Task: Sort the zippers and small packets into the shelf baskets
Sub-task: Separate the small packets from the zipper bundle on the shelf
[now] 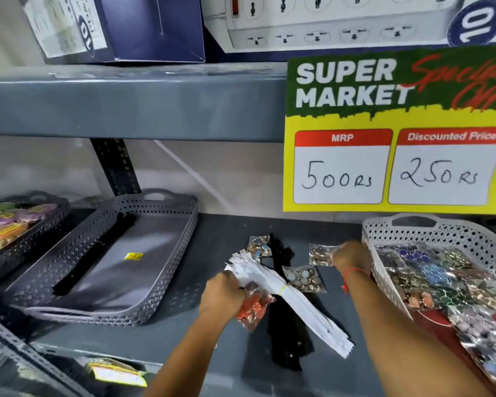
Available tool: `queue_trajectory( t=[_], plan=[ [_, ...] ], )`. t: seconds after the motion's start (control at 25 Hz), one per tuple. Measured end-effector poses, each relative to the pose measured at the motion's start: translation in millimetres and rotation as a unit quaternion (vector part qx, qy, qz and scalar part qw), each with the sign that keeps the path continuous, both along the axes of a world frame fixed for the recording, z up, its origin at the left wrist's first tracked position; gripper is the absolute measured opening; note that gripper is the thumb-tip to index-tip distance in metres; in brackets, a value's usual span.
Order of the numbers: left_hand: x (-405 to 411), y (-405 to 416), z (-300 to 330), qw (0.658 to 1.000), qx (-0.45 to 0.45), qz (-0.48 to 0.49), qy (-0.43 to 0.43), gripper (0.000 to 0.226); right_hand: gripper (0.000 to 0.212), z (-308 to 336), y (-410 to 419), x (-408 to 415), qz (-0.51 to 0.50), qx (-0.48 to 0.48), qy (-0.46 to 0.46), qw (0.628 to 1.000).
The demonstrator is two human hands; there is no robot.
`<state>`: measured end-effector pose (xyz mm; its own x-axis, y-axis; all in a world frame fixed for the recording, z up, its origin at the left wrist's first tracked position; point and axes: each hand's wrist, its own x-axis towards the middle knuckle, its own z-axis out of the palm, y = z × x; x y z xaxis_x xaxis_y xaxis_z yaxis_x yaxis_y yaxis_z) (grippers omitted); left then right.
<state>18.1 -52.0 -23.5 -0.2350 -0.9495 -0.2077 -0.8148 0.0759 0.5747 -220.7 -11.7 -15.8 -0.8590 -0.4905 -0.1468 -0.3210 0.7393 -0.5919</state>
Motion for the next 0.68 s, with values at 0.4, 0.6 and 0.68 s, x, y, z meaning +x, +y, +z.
queue_trajectory(
  t=[0.4,0.6,0.68],
  plan=[
    [-31.7,17.1,23.7,0.995,-0.06,-0.077,0.036,0.03,0.052,-7.4,11.4,32.8,0.188,0.044,-0.063,0.979],
    [-46.2,19.9,10.1,0.982,-0.061,-0.176,0.002,0.022,0.042,-9.2,8.9,39.3,0.166,0.066,-0.091,0.98],
    [-45.0,15.6,4.7,0.983,-0.066,-0.17,0.003,0.025,0.04,-4.5,10.6,40.7,0.176,0.06,-0.134,0.973]
  ],
)
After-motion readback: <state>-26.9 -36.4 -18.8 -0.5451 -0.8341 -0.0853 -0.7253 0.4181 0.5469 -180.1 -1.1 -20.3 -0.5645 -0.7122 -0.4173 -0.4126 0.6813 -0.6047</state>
